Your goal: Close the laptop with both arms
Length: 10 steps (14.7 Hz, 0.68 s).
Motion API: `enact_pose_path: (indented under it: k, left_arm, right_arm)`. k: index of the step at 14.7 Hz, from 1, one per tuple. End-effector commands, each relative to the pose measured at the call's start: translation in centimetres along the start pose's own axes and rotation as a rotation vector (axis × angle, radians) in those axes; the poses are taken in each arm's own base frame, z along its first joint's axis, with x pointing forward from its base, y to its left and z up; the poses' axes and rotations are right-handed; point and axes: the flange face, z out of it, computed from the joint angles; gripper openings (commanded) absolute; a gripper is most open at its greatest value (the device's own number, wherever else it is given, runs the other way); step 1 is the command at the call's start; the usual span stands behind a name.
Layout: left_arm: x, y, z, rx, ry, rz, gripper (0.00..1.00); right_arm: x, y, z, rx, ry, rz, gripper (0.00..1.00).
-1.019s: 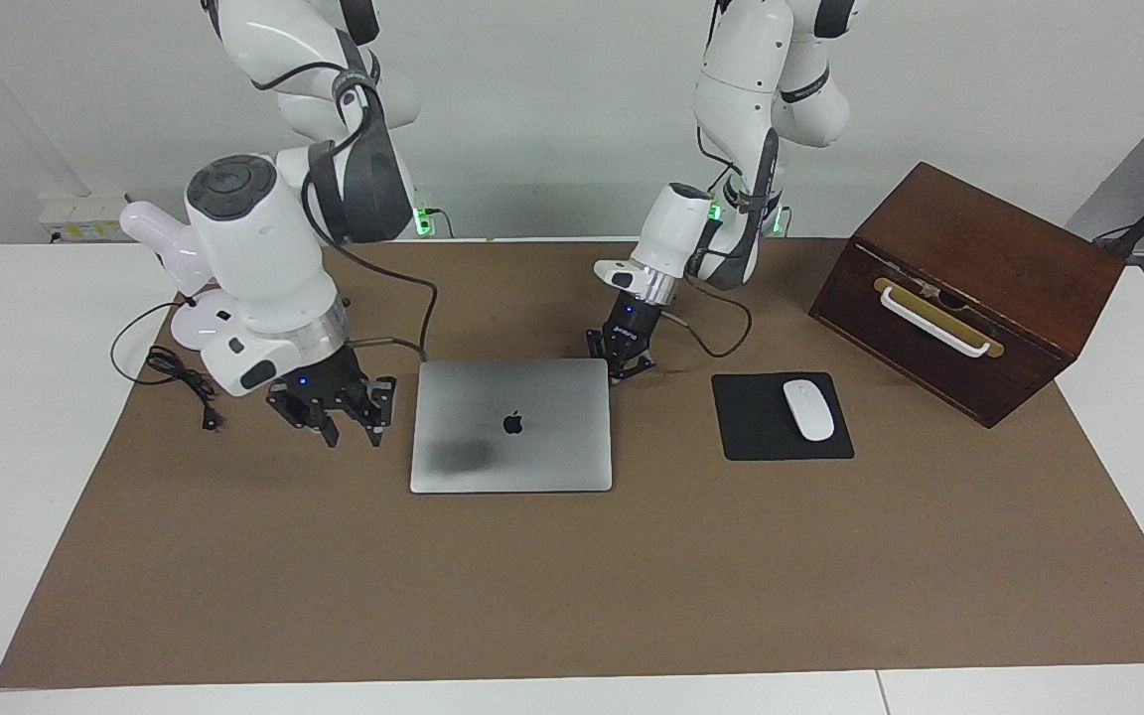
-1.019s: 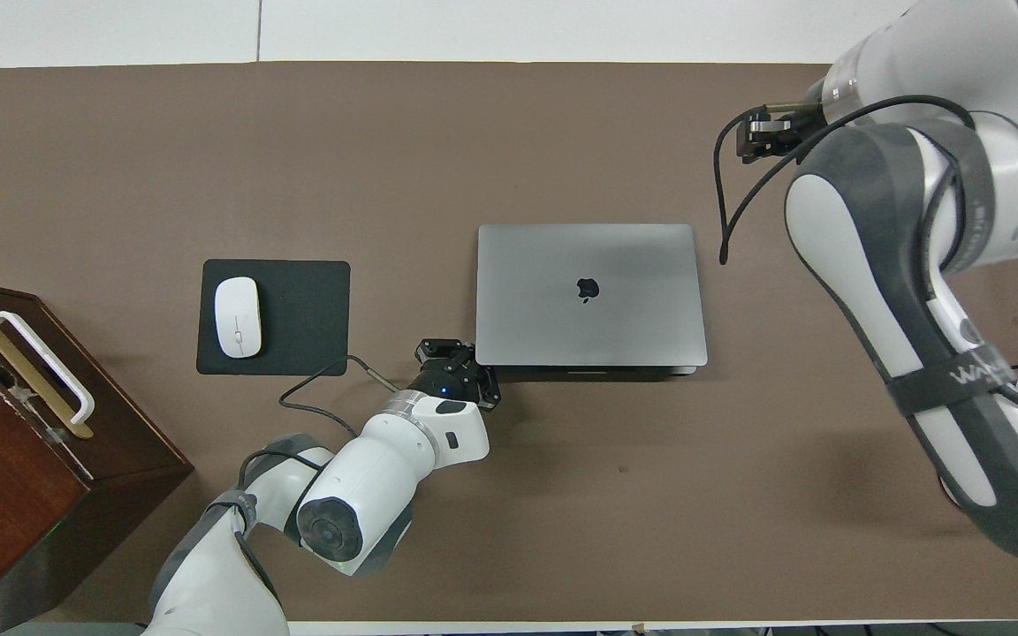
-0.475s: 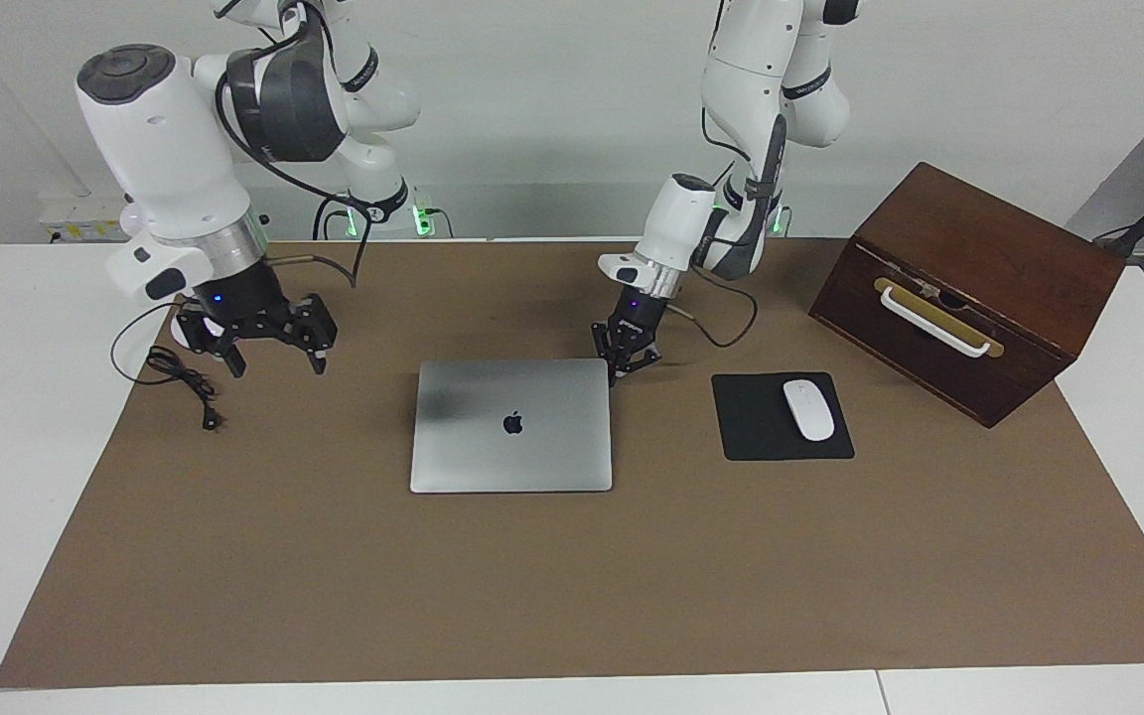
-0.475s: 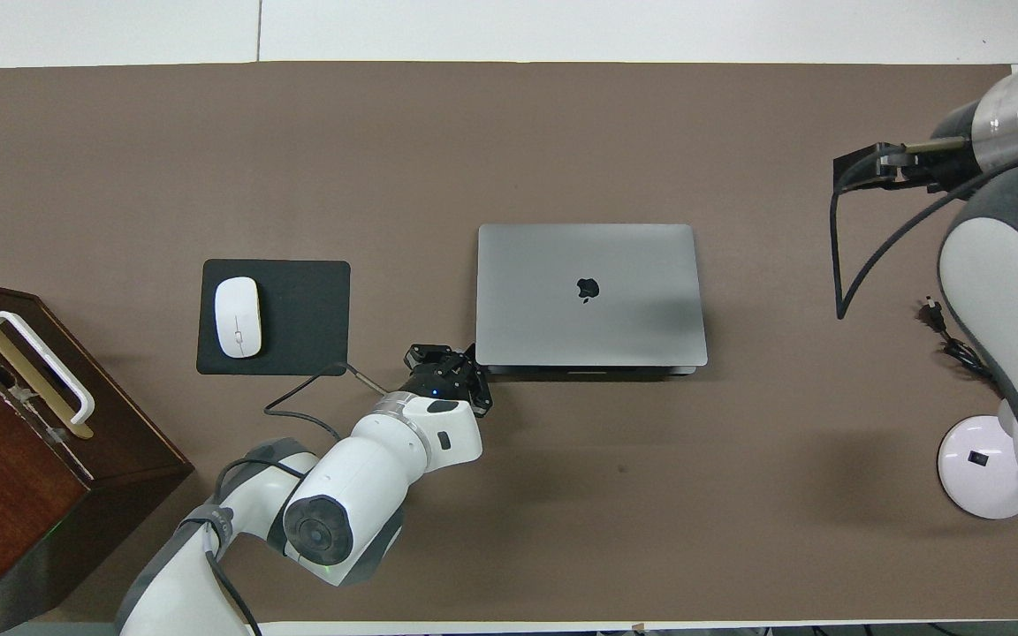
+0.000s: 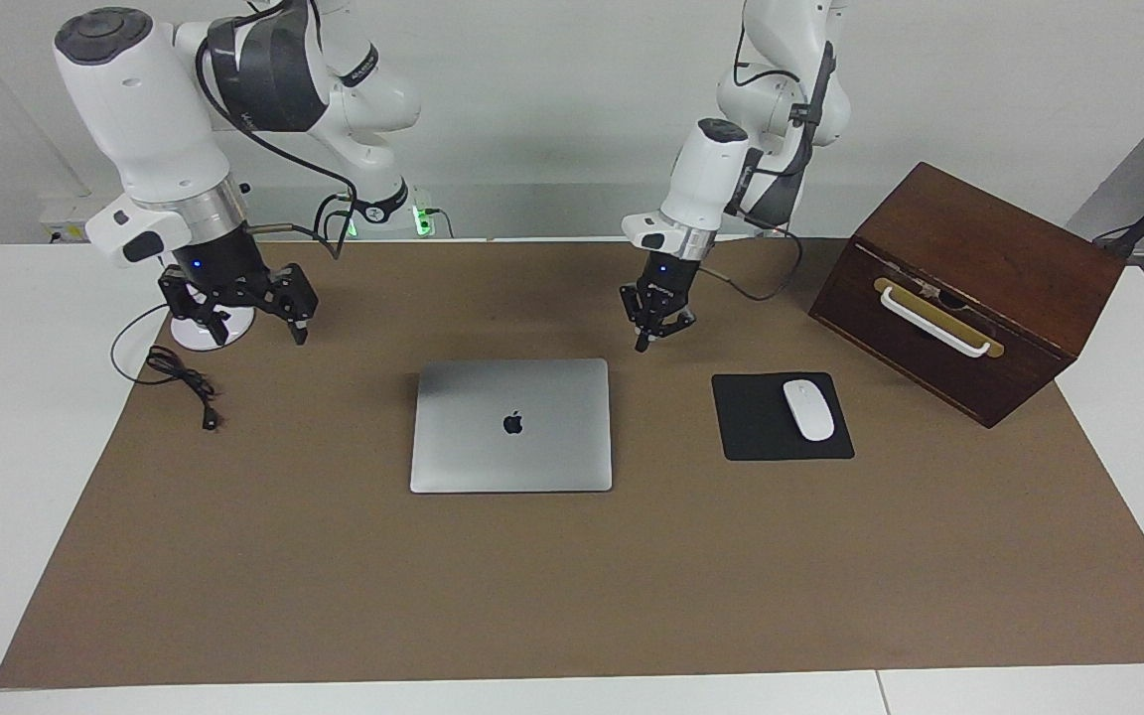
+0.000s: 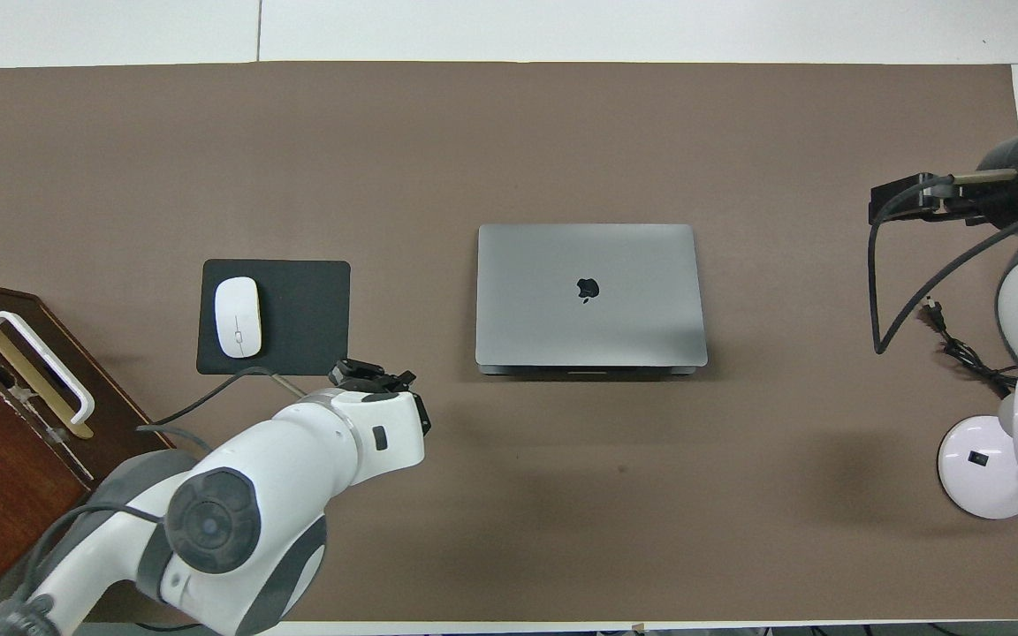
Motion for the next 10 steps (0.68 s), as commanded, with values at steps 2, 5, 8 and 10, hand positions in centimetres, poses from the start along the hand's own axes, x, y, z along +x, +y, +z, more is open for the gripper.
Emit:
enact_pose_path:
  k: [2, 5, 8, 10]
  left_arm:
    - [-0.9, -4.6, -8.8, -0.020, -0.156, -0.018, 0.00]
    - [-0.9, -9.6, -14.8, -0.009, -0.190, -0.097, 0.00]
    - [-0.7, -13.7, -20.1, 0.023, -0.169, -0.197, 0.00]
    - [-1.2, -16.0, -22.3, 0.045, -0.159, -0.256, 0.99]
  right_arm:
    - [-1.0, 0.8, -2.5, -0.005, -0.058, -0.011, 1.00]
    - [-1.9, 0.5, -4.7, 0.013, -0.097, -0.011, 1.00]
    - [-3.2, 0.4, -5.1, 0.014, -0.140, -0.016, 1.00]
    - [-4.1, -0.5, -5.4, 0.014, -0.174, -0.051, 1.00]
